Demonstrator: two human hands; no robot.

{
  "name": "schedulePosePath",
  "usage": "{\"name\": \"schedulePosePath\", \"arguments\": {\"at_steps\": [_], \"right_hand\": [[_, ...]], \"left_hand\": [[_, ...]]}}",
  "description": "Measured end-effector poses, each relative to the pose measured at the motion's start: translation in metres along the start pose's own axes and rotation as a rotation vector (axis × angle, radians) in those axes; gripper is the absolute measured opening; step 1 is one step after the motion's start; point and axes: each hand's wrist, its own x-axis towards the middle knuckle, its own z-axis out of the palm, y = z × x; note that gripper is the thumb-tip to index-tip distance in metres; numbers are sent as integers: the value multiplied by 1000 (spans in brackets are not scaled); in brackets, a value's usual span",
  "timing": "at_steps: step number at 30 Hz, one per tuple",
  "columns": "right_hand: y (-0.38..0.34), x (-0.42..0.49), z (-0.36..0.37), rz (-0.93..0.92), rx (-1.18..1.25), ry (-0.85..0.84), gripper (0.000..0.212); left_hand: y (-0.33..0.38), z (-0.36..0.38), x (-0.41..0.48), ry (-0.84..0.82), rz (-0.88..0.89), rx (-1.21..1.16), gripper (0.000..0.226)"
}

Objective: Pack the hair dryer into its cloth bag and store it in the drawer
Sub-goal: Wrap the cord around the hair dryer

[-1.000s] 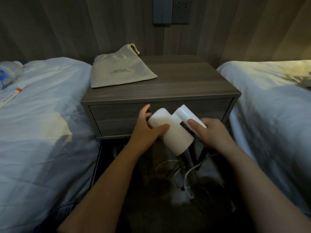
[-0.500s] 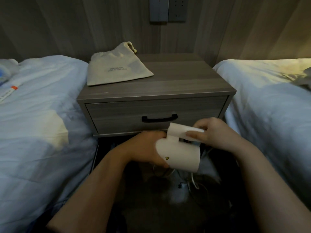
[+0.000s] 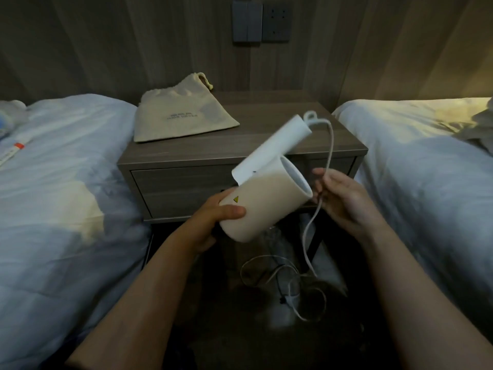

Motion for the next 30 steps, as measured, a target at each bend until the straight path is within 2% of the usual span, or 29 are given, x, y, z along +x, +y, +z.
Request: {"name": "schedulePosePath", "arguments": {"at_steps": [3, 5, 8, 10, 13, 16, 18, 20, 22, 25, 28, 30], "right_hand": [[15, 3, 9, 30, -66, 56, 21], [27, 4, 15, 82, -44, 86, 24], [40, 1, 23, 197, -102, 99, 22], [46, -2, 27, 252, -253, 98, 22], [53, -5, 29, 155, -796, 99, 29], [49, -7, 29, 7, -1252, -8, 36], [37, -12, 35, 49, -1385, -248, 35], [22, -21, 44, 132, -1423, -489, 33], [4, -29, 51, 174, -1433, -611, 26], [-22, -40, 55, 169, -1376, -682, 20], [-43, -49, 53, 128, -1263, -728, 28], [-46, -49, 53, 23, -1259, -666, 27]], "left_hand": [[2, 3, 0, 11, 75, -267, 79], [6, 6, 0, 58, 89, -420, 90], [9, 8, -2, 159, 105, -518, 97], [9, 10, -2, 226, 117, -505, 96], [8, 12, -1, 313, 161, -432, 69], [13, 14, -1, 456, 177, -220, 49], [17, 14, -1, 559, 183, -8, 46], [19, 14, -2, 620, 207, 287, 48], [20, 12, -5, 601, 228, 602, 56], [19, 9, -7, 503, 187, 958, 71], [15, 11, -6, 390, 117, 1131, 78], [12, 14, -7, 326, 75, 1200, 83]]}}
